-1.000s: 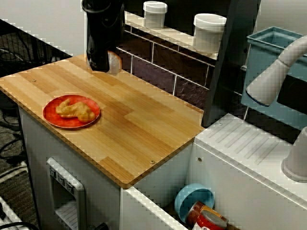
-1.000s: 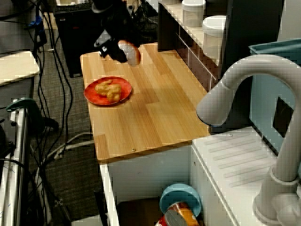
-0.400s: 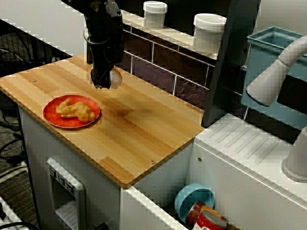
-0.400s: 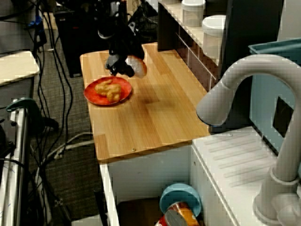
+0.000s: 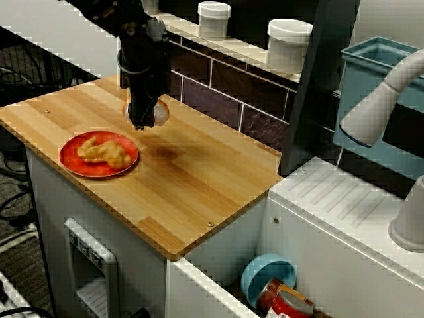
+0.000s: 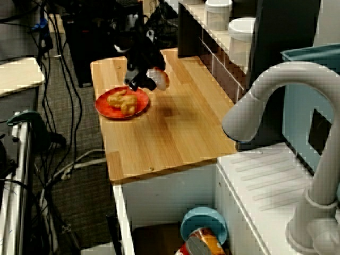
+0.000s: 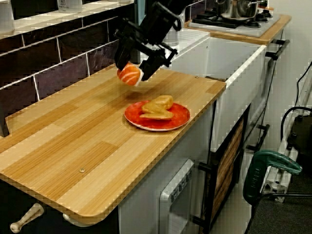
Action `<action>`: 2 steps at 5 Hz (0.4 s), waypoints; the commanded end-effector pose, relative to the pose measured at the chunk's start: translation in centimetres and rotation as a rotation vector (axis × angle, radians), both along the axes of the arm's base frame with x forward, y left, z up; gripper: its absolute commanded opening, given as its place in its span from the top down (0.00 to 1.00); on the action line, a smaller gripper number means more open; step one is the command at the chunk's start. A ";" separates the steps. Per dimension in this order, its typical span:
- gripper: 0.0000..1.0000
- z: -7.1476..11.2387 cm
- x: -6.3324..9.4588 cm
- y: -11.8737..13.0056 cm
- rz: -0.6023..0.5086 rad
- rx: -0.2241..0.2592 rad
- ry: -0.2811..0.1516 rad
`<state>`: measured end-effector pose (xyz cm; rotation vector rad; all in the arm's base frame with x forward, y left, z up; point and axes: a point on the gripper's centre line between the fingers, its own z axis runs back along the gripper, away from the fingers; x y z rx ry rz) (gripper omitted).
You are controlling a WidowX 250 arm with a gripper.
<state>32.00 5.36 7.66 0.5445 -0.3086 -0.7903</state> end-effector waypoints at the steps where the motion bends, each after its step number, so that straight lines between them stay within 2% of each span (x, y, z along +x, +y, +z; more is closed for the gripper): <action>1: 1.00 0.5 0.6 0.5 0.042 0.034 -0.080; 2: 1.00 0.1 0.6 0.3 0.063 0.049 -0.099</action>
